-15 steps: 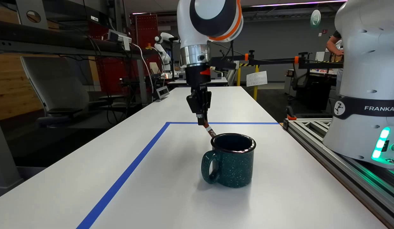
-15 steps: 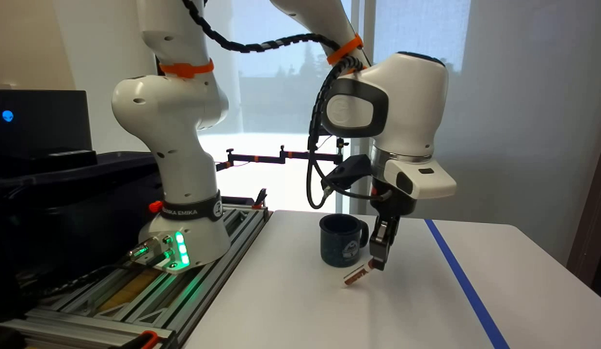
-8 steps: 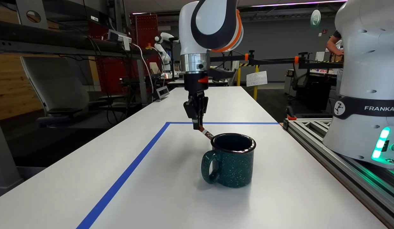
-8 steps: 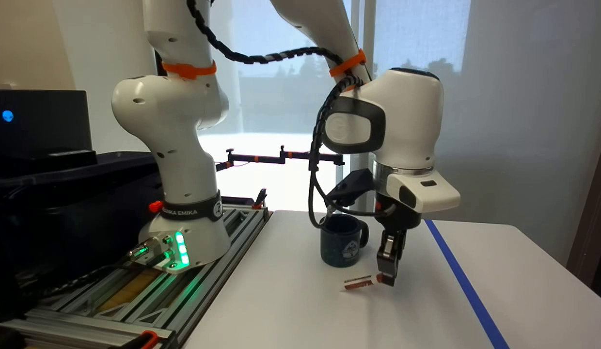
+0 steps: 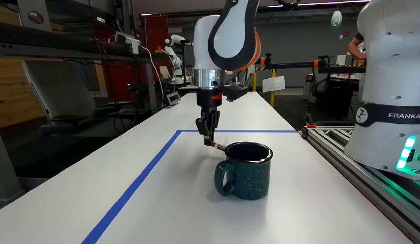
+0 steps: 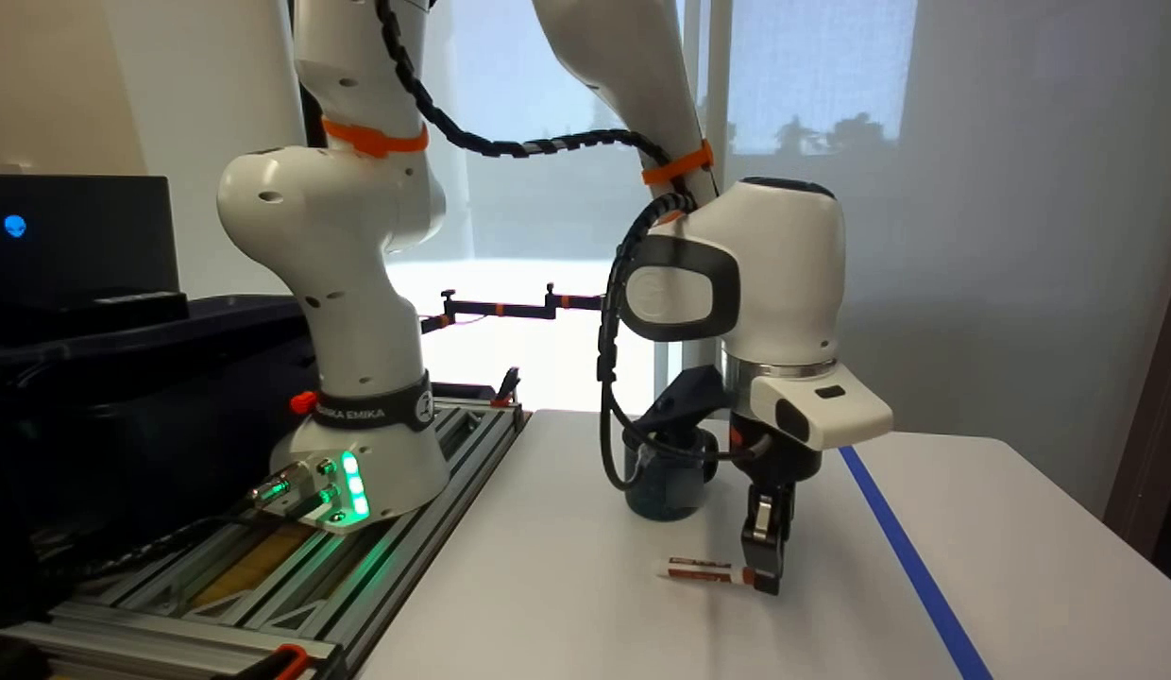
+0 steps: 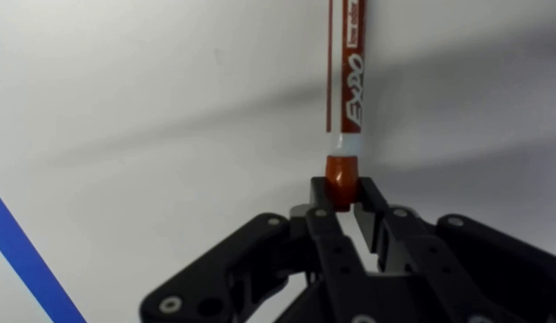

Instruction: Put the red marker on the table.

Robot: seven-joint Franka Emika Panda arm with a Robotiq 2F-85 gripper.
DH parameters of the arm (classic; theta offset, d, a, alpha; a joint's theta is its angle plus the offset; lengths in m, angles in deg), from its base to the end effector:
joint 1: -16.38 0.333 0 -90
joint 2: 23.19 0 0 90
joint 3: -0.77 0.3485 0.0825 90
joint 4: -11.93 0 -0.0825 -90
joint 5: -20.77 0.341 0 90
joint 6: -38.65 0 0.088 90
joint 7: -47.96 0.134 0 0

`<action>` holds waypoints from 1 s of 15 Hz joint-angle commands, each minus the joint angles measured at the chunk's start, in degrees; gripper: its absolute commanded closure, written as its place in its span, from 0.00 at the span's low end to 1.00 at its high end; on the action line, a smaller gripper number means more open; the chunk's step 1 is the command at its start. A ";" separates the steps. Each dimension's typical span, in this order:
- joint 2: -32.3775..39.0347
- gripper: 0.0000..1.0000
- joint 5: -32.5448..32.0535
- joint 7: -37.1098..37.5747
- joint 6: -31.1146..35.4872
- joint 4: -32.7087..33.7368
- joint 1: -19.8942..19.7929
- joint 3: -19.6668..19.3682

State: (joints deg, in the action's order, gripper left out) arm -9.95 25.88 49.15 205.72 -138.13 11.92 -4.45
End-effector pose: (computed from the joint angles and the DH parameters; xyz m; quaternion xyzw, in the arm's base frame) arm 0.4264 -0.0790 0.2230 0.9901 -0.1359 0.0338 0.0014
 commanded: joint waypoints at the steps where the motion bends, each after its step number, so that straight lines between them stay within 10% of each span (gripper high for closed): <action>1: 1.11 0.95 -1.68 -0.47 3.63 -0.74 -0.05 -0.19; 5: 0.90 0.95 -2.03 -0.30 4.04 -0.87 0.22 -0.23; 6: 0.72 0.56 -2.50 0.05 3.62 -0.90 0.55 -0.59; 15: -6.12 0.00 -2.69 -0.32 -5.54 -1.52 1.11 0.93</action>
State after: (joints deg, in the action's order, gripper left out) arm -10.70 23.82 48.82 205.22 -138.14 12.66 -4.23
